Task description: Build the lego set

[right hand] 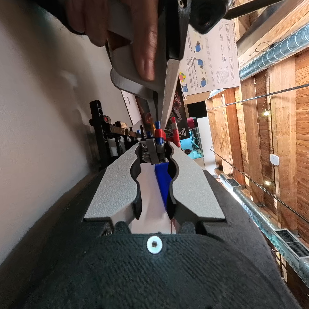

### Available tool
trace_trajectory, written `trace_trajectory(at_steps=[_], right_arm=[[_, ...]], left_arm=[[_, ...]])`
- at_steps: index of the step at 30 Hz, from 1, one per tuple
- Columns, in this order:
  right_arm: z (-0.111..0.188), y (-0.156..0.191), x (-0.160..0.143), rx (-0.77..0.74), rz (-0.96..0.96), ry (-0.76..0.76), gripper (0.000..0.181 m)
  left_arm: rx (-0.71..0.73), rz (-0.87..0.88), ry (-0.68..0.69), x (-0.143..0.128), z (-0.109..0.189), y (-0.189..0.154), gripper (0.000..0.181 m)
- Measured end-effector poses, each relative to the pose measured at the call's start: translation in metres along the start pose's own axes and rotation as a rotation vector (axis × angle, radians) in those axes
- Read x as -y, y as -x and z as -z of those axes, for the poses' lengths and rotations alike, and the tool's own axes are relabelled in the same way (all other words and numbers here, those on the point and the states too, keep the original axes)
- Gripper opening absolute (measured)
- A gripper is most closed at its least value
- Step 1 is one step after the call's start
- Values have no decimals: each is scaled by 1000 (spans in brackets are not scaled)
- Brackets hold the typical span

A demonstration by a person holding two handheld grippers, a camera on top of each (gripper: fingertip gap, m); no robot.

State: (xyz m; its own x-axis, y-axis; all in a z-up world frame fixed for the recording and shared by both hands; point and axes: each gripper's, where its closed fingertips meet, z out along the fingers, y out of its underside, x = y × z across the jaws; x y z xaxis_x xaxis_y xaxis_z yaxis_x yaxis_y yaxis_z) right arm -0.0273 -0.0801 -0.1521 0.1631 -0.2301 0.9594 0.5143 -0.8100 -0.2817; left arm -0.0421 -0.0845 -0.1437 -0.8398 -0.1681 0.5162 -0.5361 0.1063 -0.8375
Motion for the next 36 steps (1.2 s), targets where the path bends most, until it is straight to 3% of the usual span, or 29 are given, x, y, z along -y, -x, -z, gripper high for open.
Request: trace_trajectory(at_steps=[5,10,12,17,20,28,32,34,36], right_arm=[[0,-1,-3,0,-14,7,27],[0,-1,-4,20,-59,-26,30],[4,-7,-4,-17,-64,-38,43],[10,-3,1,1,-17,-82,35],[13,-5,-1,-21,21,-86,41],[34,4,-28,92,184,-50,33],[39,-17,-19,77,98,-100,31],[36,-25,-13,36,128,-120,20],[30,-17,-10,64,205,-131,21]], left_arm=[[100,-194,25,1,-1,3,2],[80,-160,16,1,-1,3,2],[71,-155,11,2,0,3,2],[85,-210,34,-1,0,3,2],[90,-239,47,-2,1,3,2],[105,-349,55,-2,14,0,6],[100,-427,85,-6,10,-7,8],[117,-459,92,-7,9,-7,9],[137,-486,102,-8,11,-6,10]])
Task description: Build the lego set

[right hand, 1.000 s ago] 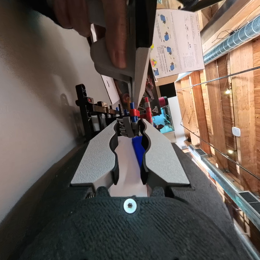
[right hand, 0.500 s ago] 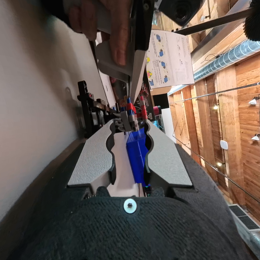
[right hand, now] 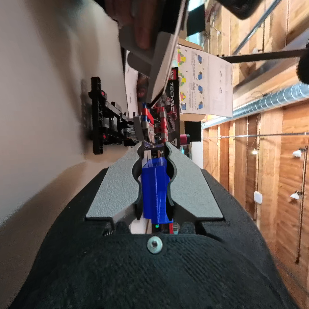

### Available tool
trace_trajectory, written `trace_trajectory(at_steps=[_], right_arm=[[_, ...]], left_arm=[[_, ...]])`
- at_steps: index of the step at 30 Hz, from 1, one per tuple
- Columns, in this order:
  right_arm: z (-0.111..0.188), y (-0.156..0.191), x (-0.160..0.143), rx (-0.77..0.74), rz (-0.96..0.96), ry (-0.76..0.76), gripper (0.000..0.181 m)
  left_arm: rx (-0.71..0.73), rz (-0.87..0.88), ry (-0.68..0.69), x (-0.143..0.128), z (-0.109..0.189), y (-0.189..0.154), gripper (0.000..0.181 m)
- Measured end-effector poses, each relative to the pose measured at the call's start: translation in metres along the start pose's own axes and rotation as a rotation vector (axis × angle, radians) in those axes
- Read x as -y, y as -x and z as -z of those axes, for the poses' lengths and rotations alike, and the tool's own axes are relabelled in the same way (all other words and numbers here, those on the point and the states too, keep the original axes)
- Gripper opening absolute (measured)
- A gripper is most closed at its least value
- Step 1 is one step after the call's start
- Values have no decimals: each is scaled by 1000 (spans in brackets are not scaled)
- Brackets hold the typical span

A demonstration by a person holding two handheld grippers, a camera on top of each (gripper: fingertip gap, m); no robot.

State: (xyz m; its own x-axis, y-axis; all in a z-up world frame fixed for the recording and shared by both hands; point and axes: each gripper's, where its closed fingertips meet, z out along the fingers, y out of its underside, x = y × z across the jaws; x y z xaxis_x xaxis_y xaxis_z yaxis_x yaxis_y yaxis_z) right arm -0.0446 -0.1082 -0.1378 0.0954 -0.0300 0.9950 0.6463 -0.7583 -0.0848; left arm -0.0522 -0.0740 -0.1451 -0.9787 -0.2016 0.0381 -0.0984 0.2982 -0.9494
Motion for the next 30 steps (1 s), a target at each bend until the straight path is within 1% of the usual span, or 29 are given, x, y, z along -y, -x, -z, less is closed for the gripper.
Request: trace_trajectory(at_steps=[2,5,8,12,19,23,30], right_arm=[[-5,3,4,6,40,-17,23],[-7,3,10,15,35,-48,24],[-13,10,8,29,56,-49,31],[-19,17,10,39,43,-64,24],[-29,17,10,-18,60,-28,24],[-34,16,10,-18,64,-5,22],[-42,15,9,-28,83,44,22]], left_arm=[[27,-22,16,-3,2,1,11],[49,-47,51,-10,3,2,12],[43,-44,45,-9,0,-2,11],[65,-48,34,-7,-1,1,6],[63,-1,22,-9,2,7,3],[34,53,24,-10,3,8,1],[44,98,13,-9,5,13,1]])
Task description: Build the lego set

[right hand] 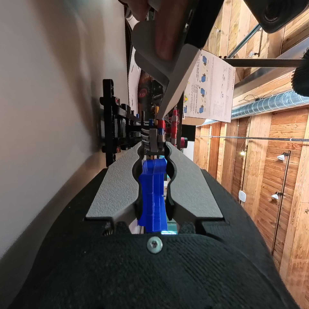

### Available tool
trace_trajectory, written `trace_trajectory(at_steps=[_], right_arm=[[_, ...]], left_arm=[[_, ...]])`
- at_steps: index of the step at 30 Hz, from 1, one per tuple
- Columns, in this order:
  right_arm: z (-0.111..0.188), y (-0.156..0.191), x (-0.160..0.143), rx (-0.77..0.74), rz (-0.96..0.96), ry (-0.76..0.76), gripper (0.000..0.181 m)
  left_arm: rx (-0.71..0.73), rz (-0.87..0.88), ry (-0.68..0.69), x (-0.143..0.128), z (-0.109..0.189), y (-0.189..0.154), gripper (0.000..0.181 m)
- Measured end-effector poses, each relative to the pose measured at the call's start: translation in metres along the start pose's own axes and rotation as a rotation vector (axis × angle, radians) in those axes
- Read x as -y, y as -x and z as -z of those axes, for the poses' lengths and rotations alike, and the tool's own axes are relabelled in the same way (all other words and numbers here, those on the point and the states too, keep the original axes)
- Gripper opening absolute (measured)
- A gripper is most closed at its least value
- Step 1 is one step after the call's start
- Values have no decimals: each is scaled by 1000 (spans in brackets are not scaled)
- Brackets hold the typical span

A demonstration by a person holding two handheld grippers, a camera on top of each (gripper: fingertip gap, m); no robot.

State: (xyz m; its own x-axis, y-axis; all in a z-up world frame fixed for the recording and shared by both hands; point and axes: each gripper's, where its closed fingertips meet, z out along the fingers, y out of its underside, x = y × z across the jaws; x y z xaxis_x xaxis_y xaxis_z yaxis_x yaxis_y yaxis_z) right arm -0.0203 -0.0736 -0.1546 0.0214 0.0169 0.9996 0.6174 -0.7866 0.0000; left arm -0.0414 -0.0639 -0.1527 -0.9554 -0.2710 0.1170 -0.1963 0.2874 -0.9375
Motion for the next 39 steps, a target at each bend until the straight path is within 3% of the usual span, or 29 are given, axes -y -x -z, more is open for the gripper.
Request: trace_trajectory(at_steps=[7,17,22,24,26,30,32,37,39], right_arm=[[-6,0,0,-13,86,83,20],[-13,-1,1,-2,42,170,19],[-12,-2,3,13,-140,40,20],[-5,-6,6,32,-215,-56,35],[4,-11,2,108,-416,-106,43],[13,-41,-7,319,-1175,-214,43],[10,-36,0,481,-1415,-242,45],[-2,-11,20,695,-1700,-207,43],[-3,-11,22,698,-1728,-208,28]], left_arm=[[33,144,-27,0,2,4,1],[249,-214,49,-1,5,9,1],[55,-248,22,1,12,8,1],[-36,-293,8,-2,19,6,1],[-87,-299,-18,-3,23,5,2],[-114,-292,-30,-4,25,4,2],[-114,-287,-32,-4,25,3,2],[-96,-300,-28,-5,25,1,2],[-99,-296,-33,-5,25,1,2]])
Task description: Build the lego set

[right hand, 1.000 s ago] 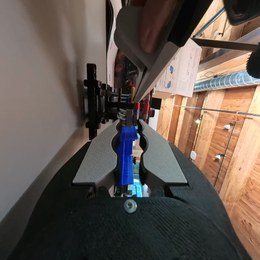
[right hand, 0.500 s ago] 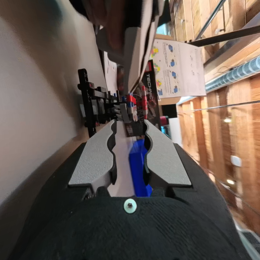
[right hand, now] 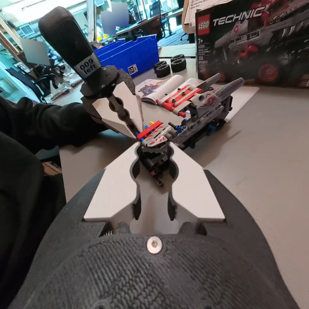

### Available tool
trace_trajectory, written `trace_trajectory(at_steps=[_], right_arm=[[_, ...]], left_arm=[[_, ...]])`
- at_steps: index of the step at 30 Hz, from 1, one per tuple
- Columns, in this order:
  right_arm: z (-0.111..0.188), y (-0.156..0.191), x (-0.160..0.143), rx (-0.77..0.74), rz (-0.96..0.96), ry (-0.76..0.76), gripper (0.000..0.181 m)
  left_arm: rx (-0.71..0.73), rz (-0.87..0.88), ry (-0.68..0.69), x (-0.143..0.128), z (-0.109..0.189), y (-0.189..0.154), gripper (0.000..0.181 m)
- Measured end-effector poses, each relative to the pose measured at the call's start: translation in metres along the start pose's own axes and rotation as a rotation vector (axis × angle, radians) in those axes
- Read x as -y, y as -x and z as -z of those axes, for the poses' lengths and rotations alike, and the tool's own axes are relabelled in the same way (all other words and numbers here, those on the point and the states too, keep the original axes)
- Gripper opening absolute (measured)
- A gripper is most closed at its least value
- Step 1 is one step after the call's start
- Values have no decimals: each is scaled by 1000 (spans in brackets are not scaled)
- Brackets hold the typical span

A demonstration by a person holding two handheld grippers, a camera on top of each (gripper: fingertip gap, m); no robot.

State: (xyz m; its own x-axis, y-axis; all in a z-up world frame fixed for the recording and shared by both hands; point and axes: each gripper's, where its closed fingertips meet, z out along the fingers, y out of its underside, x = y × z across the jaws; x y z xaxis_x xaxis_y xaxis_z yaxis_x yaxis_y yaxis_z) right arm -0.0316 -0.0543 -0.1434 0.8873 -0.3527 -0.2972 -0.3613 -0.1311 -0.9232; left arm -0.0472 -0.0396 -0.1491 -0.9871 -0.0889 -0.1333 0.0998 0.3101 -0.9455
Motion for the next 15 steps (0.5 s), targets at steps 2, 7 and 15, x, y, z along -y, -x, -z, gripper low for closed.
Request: trace_trajectory(at_steps=[2,7,15], right_arm=[[2,1,2,7,6,-16,16],[14,-15,3,-58,165,-4,32],[-8,5,3,67,470,22,49]], left_arm=[[-5,3,-2,0,0,0,2],[-36,-12,5,-3,4,-3,2],[-165,-56,2,-9,22,-10,2]])
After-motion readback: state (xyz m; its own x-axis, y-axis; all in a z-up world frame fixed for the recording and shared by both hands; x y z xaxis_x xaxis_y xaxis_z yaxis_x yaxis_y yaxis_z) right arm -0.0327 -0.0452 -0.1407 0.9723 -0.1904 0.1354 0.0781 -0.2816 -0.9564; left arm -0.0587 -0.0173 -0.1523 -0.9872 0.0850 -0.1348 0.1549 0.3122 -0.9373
